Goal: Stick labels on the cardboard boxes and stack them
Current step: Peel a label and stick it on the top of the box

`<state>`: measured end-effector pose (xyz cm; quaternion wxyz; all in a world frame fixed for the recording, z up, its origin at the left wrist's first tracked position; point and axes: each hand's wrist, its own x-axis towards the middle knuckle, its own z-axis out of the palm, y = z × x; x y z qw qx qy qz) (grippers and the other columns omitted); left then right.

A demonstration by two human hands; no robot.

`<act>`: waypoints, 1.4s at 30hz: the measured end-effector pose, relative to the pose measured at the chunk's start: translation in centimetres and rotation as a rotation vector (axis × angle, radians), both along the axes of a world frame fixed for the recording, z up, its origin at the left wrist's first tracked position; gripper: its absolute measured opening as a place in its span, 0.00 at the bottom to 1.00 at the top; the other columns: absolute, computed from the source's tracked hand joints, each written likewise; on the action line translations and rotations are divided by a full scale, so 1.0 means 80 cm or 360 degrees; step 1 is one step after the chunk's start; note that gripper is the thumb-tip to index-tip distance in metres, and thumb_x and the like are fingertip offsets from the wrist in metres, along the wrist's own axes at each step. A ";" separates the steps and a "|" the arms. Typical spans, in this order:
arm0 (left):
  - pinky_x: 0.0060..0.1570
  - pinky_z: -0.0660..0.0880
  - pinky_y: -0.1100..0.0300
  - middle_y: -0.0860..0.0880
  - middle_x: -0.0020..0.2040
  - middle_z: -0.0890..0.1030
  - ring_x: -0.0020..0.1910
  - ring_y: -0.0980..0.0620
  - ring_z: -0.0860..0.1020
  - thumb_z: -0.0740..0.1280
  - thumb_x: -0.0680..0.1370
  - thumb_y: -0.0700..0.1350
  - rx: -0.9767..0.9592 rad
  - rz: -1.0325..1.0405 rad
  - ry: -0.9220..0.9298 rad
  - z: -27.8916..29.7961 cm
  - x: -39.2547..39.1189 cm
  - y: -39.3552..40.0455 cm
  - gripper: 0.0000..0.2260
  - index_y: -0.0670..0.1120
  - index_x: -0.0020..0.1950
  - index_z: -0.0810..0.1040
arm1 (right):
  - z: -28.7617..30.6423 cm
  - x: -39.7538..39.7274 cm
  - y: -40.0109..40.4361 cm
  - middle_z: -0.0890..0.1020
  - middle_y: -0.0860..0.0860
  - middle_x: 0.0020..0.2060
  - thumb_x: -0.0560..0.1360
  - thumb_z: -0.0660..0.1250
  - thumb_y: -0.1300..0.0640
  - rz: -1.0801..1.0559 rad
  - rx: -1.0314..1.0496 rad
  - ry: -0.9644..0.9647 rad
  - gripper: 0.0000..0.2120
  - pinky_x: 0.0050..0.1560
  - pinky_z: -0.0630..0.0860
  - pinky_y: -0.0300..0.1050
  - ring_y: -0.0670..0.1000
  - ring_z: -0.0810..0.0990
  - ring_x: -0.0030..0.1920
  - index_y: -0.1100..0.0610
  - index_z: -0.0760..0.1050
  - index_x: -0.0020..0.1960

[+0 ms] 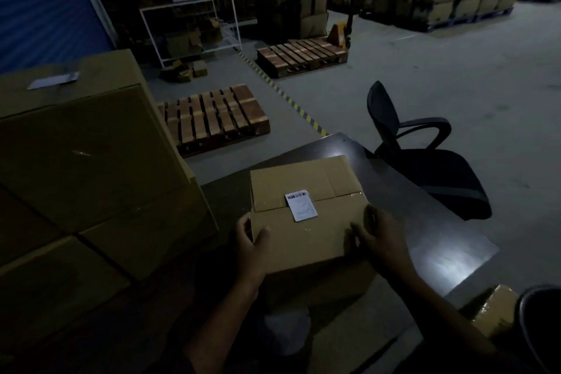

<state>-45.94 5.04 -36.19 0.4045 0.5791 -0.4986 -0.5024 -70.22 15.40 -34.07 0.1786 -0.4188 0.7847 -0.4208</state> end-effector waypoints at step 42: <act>0.74 0.70 0.45 0.50 0.71 0.74 0.79 0.50 0.65 0.66 0.79 0.52 -0.0815 -0.0109 -0.1001 -0.009 -0.087 -0.002 0.13 0.45 0.57 0.78 | 0.014 -0.022 -0.135 0.72 0.47 0.59 0.78 0.62 0.40 0.1001 0.0071 0.0975 0.13 0.53 0.57 0.50 0.50 0.67 0.60 0.39 0.73 0.62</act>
